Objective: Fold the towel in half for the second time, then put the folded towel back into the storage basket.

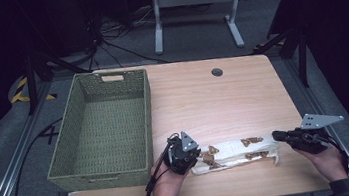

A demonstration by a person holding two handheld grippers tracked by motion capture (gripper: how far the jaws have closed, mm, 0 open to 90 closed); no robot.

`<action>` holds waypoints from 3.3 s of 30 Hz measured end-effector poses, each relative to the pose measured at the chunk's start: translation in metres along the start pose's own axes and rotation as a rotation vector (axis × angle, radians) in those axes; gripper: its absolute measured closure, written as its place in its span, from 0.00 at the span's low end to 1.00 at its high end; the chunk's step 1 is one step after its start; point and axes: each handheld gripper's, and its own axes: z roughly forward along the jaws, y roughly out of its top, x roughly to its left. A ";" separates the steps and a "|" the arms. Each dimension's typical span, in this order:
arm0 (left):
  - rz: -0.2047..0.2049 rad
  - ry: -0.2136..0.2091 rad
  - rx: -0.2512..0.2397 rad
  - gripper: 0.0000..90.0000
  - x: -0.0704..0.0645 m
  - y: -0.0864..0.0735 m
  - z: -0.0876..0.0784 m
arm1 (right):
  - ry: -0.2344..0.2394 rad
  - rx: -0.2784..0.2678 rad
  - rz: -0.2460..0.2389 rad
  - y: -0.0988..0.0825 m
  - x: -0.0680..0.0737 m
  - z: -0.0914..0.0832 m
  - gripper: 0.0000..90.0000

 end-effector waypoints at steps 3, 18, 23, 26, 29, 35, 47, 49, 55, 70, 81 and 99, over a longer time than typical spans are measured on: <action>-0.004 -0.022 0.025 0.92 0.001 -0.003 0.006 | 0.018 0.038 -0.006 -0.005 0.002 0.006 0.99; 0.041 -0.147 0.195 0.99 -0.005 -0.025 0.013 | 0.058 0.210 -0.026 -0.029 0.004 0.018 1.00; 0.050 -0.154 0.177 0.93 -0.009 -0.022 0.013 | 0.056 0.209 -0.031 -0.029 0.005 0.019 1.00; 0.058 -0.141 0.145 0.92 -0.010 -0.016 0.011 | 0.053 0.184 -0.034 -0.025 0.007 0.016 1.00; 0.061 -0.142 0.108 0.95 -0.006 -0.004 0.009 | 0.078 0.146 -0.026 -0.020 0.012 0.016 1.00; 0.058 -0.128 0.080 1.00 0.007 0.016 0.018 | 0.136 0.132 -0.035 -0.012 0.024 0.028 1.00; 0.095 -0.181 0.116 1.00 0.011 0.033 0.062 | 0.205 0.206 -0.106 0.001 0.053 0.063 1.00; 0.106 -0.191 0.129 1.00 0.008 0.031 0.066 | 0.200 0.214 -0.111 0.001 0.053 0.064 1.00; 0.151 -0.181 0.175 1.00 0.000 0.026 0.066 | 0.174 0.218 -0.125 0.003 0.050 0.067 1.00; 0.168 -0.173 0.193 1.00 -0.007 0.009 0.047 | 0.135 0.202 -0.121 0.028 0.032 0.102 1.00; 0.178 -0.271 0.188 1.00 -0.021 0.008 0.050 | 0.174 0.190 -0.138 0.048 0.019 0.131 1.00; 0.167 -0.236 0.153 0.85 -0.014 0.006 0.038 | 0.266 0.128 -0.194 0.059 0.026 0.118 0.79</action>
